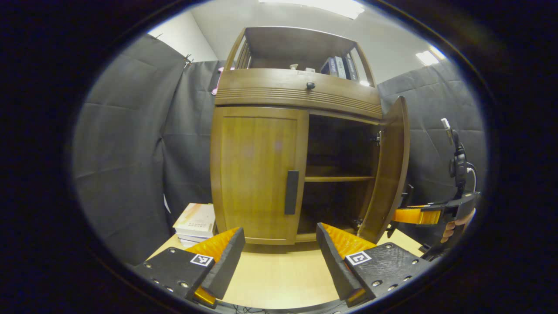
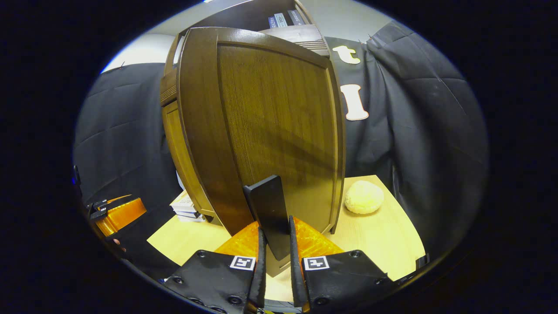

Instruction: Open the right door of the double-door shoe cabinet with the right hand, and open the left door with the left hand.

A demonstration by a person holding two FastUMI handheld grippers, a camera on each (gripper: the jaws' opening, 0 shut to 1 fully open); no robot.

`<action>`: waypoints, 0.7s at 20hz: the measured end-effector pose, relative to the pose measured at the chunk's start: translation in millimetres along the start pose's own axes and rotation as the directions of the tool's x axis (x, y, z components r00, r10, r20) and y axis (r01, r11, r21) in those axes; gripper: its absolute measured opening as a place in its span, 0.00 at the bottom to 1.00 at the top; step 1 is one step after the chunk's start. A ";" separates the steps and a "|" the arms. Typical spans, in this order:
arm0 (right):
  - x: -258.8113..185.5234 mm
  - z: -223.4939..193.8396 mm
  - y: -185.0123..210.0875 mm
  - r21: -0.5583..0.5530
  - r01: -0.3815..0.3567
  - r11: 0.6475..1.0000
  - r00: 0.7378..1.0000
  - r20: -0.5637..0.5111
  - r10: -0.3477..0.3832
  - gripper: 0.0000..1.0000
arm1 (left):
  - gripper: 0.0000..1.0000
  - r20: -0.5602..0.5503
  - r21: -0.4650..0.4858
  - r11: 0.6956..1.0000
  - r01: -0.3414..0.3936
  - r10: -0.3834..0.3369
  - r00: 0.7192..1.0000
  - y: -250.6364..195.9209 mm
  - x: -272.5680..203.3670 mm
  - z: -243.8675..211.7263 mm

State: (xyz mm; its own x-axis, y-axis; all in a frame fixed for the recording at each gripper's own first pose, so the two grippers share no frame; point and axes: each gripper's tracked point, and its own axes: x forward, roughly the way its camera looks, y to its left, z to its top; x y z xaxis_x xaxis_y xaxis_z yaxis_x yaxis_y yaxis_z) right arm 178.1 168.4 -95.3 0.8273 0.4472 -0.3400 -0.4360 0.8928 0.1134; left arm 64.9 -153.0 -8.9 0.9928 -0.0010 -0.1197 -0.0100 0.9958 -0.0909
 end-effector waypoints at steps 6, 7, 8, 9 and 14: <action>-10.1 0.0 -17.4 -0.011 -0.033 0.999 0.999 -0.004 0.033 0.27 | 0.95 -0.006 0.019 1.000 -0.004 0.004 1.000 -38.3 5.9 -3.2; -11.8 0.3 -21.8 -0.007 -0.039 0.999 0.999 -0.004 0.039 0.27 | 0.95 -0.005 0.022 1.000 -0.007 0.007 1.000 -44.7 5.8 -3.8; -12.2 -0.2 -25.4 -0.005 -0.044 0.999 0.999 -0.004 0.044 0.26 | 0.95 -0.004 0.024 1.000 -0.012 0.013 1.000 -51.4 5.8 -4.3; -13.1 0.5 -29.3 -0.005 -0.048 0.999 0.999 -0.004 0.048 0.25 | 0.95 -0.003 0.025 1.000 -0.017 0.017 1.000 -58.2 5.9 -4.9; -16.5 3.5 -49.2 -0.044 -0.080 0.996 0.997 -0.001 0.080 0.23 | 0.95 0.004 0.024 0.998 -0.060 0.060 0.998 -94.2 -1.1 -15.9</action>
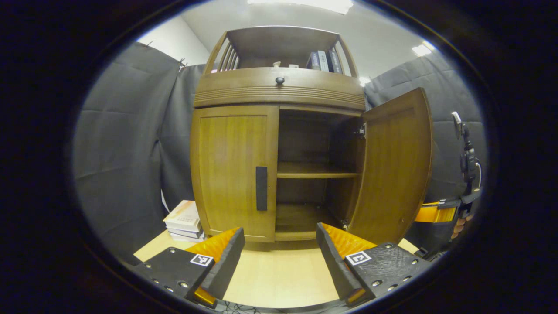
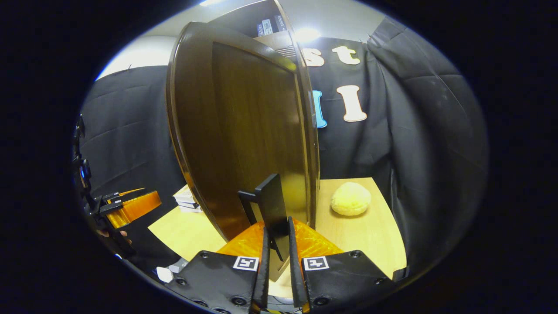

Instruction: Open the right door of the double-door shoe cabinet with the right hand, and open the left door with the left hand.

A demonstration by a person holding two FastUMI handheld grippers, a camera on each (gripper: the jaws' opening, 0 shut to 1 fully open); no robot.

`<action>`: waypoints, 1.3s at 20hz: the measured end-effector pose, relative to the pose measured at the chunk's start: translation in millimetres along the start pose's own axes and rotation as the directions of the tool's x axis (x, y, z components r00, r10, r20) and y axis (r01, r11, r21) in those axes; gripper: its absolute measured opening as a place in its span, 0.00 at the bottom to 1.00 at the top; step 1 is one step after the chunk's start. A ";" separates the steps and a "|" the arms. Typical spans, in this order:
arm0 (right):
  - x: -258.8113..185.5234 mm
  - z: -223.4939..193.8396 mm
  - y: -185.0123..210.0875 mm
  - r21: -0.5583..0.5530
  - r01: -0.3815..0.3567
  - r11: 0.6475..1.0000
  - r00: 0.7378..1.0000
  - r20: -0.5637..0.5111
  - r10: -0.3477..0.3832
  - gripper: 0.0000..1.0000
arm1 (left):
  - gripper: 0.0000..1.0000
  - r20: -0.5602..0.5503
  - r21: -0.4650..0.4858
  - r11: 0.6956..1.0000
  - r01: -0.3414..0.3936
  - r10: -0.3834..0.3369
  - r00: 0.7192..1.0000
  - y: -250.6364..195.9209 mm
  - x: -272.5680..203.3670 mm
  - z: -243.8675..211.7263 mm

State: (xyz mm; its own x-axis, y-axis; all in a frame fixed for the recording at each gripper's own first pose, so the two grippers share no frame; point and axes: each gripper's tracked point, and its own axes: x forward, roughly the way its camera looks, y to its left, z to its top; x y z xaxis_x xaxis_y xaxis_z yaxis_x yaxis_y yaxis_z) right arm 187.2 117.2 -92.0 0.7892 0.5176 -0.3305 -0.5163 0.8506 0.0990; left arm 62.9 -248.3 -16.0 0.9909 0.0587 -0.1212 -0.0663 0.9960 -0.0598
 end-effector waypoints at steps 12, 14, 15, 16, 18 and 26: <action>-5.2 9.6 -26.4 0.022 -0.017 1.000 0.998 0.058 0.015 0.12 | 0.95 0.010 0.018 0.998 -0.055 0.055 0.998 -40.0 -18.5 -1.7; -3.6 10.1 -27.3 0.017 -0.005 1.000 0.998 0.062 0.004 0.19 | 0.95 0.007 0.017 0.999 -0.050 0.050 0.999 -39.3 -16.0 -0.8; -4.3 10.5 -28.8 0.015 0.002 1.000 0.998 0.061 -0.003 0.12 | 0.95 0.006 0.010 0.999 -0.046 0.046 0.999 -38.7 -14.8 -0.1; -2.6 10.4 -27.1 0.019 0.008 1.000 0.998 0.058 -0.009 0.19 | 0.95 0.006 0.003 0.999 -0.041 0.041 0.999 -37.3 -14.2 0.4; -3.4 9.5 -27.2 0.029 0.017 0.999 0.999 0.048 -0.018 0.19 | 0.95 0.004 0.001 0.999 -0.032 0.032 0.999 -30.9 -12.3 1.9; -31.5 0.1 -42.2 -0.001 0.171 0.985 0.985 0.009 -0.171 0.12 | 0.95 -0.010 -0.011 1.000 0.023 -0.023 1.000 16.2 8.3 5.9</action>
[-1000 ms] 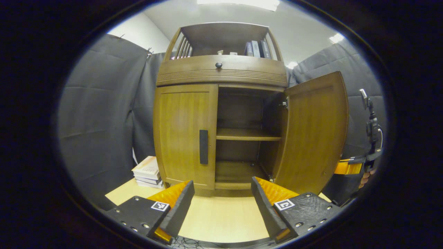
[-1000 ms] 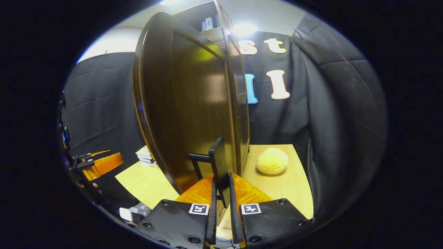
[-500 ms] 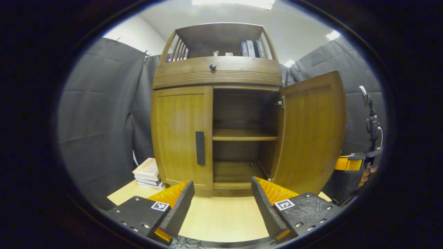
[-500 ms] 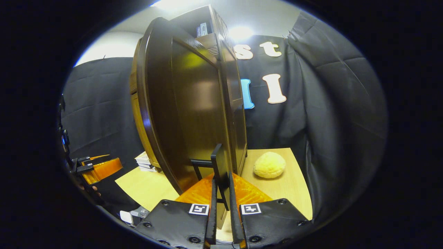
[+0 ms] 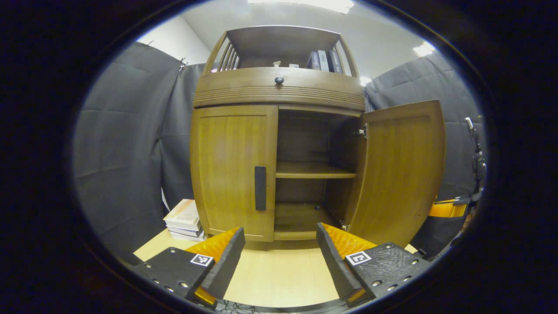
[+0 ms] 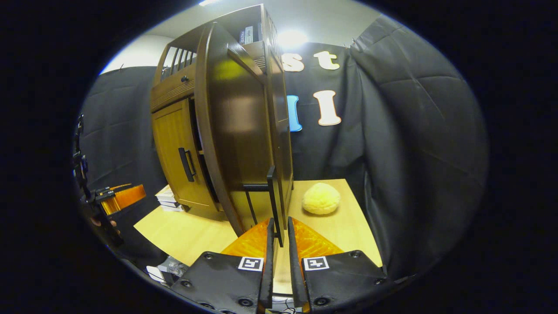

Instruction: Open the right door of the double-door shoe cabinet with the right hand, and open the left door with the left hand.

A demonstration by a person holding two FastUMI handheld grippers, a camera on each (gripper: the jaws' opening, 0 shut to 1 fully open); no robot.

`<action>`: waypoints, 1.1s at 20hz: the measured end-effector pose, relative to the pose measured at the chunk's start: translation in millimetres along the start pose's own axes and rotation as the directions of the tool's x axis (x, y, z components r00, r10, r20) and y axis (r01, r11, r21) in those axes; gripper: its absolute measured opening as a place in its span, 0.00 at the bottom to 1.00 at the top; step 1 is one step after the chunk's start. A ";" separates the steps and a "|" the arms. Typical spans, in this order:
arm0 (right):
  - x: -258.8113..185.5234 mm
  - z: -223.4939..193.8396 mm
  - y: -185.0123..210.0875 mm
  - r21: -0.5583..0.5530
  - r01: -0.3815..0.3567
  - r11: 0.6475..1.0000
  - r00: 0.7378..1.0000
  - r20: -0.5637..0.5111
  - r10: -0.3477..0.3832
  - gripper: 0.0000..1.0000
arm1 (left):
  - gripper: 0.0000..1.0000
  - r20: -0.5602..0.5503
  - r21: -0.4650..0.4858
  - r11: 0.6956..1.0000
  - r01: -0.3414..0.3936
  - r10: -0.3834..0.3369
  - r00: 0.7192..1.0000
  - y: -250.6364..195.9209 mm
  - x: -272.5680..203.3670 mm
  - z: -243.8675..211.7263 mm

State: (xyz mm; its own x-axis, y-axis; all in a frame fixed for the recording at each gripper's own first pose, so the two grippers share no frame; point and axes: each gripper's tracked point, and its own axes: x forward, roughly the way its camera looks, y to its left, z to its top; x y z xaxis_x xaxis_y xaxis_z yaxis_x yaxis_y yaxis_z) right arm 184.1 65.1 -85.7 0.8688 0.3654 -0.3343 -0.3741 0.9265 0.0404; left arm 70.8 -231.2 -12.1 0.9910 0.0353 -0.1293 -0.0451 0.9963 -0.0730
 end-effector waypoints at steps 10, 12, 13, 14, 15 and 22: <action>-21.2 -10.3 47.0 0.028 0.149 0.988 0.988 0.032 -0.150 0.63 | 0.95 0.025 -0.006 0.994 0.107 -0.107 0.994 68.0 61.5 29.3; -16.8 -9.6 65.7 0.029 0.117 0.993 0.993 0.030 -0.117 1.00 | 0.95 0.046 -0.008 0.992 0.123 -0.123 0.991 78.1 67.9 41.5; -17.4 -4.7 73.4 0.026 0.094 0.995 0.994 0.044 -0.095 0.96 | 0.95 0.059 -0.001 0.991 0.131 -0.130 0.990 82.9 72.0 48.2; -14.0 -0.6 76.8 0.017 0.079 0.997 0.994 0.070 -0.080 0.99 | 0.95 0.064 0.009 0.990 0.141 -0.141 0.988 84.3 75.7 52.2; -9.6 6.3 78.8 0.005 0.074 0.997 0.993 0.097 -0.074 0.96 | 0.95 0.070 0.020 0.989 0.145 -0.146 0.987 87.6 80.3 56.2; 19.3 37.9 92.2 0.007 0.025 1.000 0.977 0.210 -0.026 0.97 | 0.95 0.102 0.055 0.991 0.124 -0.129 0.986 84.2 127.1 75.6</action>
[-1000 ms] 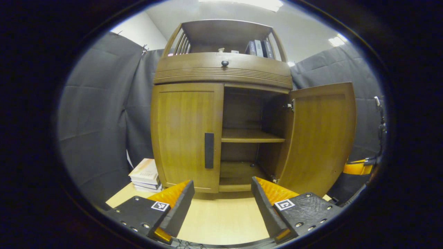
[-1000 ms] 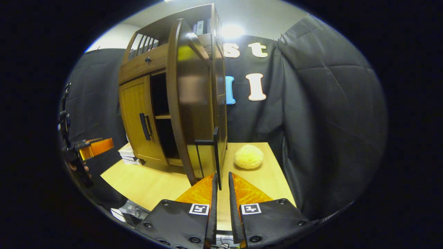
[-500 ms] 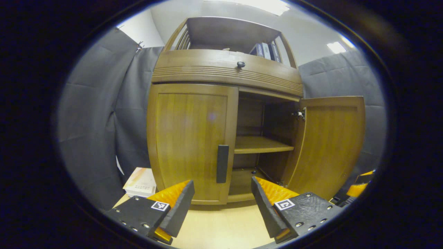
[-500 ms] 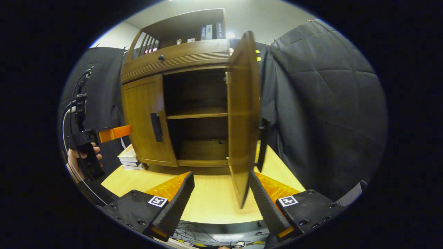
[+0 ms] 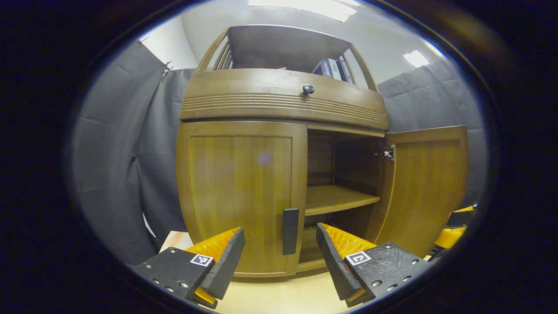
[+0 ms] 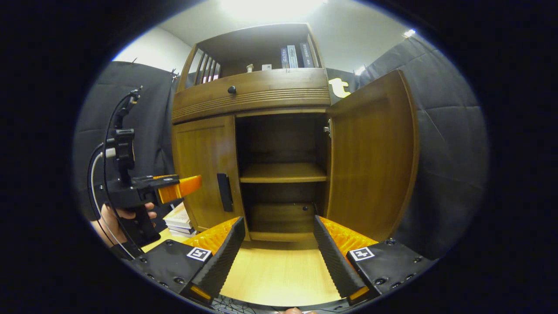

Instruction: Open the right door of the double-door shoe cabinet with the right hand, and open the left door with the left hand.

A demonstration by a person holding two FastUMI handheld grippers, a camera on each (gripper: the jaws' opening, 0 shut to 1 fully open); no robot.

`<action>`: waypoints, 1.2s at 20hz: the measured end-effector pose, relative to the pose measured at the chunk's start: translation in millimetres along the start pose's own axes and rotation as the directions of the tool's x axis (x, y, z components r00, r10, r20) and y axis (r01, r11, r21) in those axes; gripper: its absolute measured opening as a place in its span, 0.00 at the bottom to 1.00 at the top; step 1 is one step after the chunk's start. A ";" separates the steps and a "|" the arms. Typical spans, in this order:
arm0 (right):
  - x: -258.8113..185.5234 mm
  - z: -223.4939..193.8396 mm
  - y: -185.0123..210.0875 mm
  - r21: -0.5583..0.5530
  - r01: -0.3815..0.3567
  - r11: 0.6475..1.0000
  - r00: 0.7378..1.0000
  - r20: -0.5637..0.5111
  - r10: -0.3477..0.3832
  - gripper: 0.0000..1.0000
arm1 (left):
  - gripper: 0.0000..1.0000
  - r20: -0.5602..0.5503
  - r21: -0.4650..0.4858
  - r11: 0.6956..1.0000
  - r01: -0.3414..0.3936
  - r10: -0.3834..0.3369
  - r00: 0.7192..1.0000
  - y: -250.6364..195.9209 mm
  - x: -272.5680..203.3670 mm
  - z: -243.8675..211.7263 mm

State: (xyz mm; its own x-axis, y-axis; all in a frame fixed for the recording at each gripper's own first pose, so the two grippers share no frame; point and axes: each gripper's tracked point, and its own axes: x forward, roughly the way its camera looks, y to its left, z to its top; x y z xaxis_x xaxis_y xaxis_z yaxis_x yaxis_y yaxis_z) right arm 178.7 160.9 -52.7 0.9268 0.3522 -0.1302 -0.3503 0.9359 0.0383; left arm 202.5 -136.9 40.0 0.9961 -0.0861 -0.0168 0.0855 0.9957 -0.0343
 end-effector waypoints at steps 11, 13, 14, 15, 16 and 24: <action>29.1 0.4 -1.4 -0.012 -0.065 0.998 0.998 -0.012 0.065 0.96 | 0.94 -0.069 -0.033 0.997 -0.064 0.061 0.996 -10.1 98.4 -44.1; 34.2 1.1 -1.6 -0.018 -0.076 0.997 0.997 -0.010 0.076 0.99 | 0.94 -0.084 -0.028 0.998 -0.048 0.046 0.995 -18.1 109.1 -52.5; 35.2 1.2 -0.9 -0.024 -0.082 0.996 0.997 -0.011 0.081 0.99 | 0.94 -0.086 -0.019 0.998 -0.052 0.051 0.995 -20.6 113.5 -55.7; 37.3 1.4 -2.0 -0.029 -0.086 0.996 0.996 -0.011 0.086 0.99 | 0.83 -0.085 -0.002 0.997 -0.078 0.077 0.993 -17.8 118.3 -57.3; 43.1 -0.1 -2.4 -0.031 -0.088 0.996 0.996 -0.011 0.088 0.99 | 0.73 -0.091 0.002 0.997 -0.074 0.073 0.993 -19.1 122.1 -61.3; 72.4 0.1 -0.5 -0.027 -0.114 0.993 0.993 -0.030 0.113 0.99 | 0.32 -0.061 -0.023 0.995 -0.100 0.098 0.993 -17.0 125.4 -68.8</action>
State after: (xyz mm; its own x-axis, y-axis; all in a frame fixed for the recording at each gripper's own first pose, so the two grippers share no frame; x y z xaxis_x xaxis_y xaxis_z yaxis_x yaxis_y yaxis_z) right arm 246.0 186.0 -62.0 0.8766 0.4555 -0.1550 -0.4572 0.8889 0.0265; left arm 324.6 -166.9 -30.2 0.9967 0.0100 -0.0809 -0.0146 0.9984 -0.0554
